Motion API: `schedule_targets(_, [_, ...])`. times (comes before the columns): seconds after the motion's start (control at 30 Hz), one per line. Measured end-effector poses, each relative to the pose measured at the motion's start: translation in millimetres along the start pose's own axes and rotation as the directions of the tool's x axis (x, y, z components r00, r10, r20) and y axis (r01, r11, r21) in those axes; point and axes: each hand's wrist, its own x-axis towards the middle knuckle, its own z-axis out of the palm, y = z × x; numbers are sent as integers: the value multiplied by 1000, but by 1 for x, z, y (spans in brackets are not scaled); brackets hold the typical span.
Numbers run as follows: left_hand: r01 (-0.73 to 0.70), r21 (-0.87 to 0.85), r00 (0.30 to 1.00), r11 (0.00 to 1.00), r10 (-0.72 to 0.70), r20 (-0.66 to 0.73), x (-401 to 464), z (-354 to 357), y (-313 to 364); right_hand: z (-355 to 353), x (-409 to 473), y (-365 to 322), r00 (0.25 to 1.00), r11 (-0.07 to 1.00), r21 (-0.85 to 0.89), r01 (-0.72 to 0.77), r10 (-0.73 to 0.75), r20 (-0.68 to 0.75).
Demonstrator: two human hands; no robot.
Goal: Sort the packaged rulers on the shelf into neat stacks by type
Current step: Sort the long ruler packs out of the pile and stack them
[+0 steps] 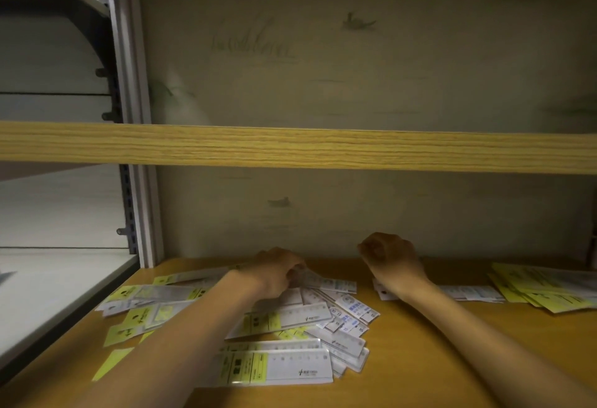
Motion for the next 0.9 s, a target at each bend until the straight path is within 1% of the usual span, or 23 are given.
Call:
schedule_targets(0.1, [-43, -32, 998, 999, 45, 44, 4, 4, -2, -1, 4, 5, 1000, 1000, -3, 7, -7, -11])
schedule_targets(0.17, [-32, -61, 999, 998, 35, 41, 6, 5, -4, -1, 6, 6, 1000, 1000, -7, 9, -9, -20])
schedule_targets(0.27, [-10, -52, 999, 999, 12, 41, 10, 1, -7, 0, 8, 7, 1000, 1000, -19, -2, 1, -27])
schedule_targets(0.37, [-24, -60, 1000, 998, 24, 9, 11, -1, -10, 0, 8, 5, 1000, 1000, -27, 0, -1, -31])
schedule_targets(0.6, [-40, -186, 998, 982, 29, -64, 8, -7, -9, -1, 5, -1, 999, 999, -28, -28, 27, -22])
schedule_targets(0.67, [-48, -220, 995, 974, 26, -100, 7, -8, -11, -3, 2, -7, 999, 999, 23, -49, 49, -10])
schedule_targets(0.7, [-53, -239, 991, 970, 23, -129, 6, -9, -11, -5, 0, -12, 997, 993, 91, -76, 75, 11])
schedule_targets(0.77, [-64, -289, 983, 955, 10, -183, 3, -12, -10, -7, -5, -23, 986, 952, 263, -159, 136, 101])
schedule_targets(0.8, [-70, -313, 979, 947, 5, -204, 2, -14, -10, -9, -7, -28, 978, 931, 314, -188, 146, 152])
schedule_targets(0.9, [-92, -311, 961, 946, 3, -276, -2, -20, -8, -12, -10, -37, 966, 916, 350, -195, 119, 228])
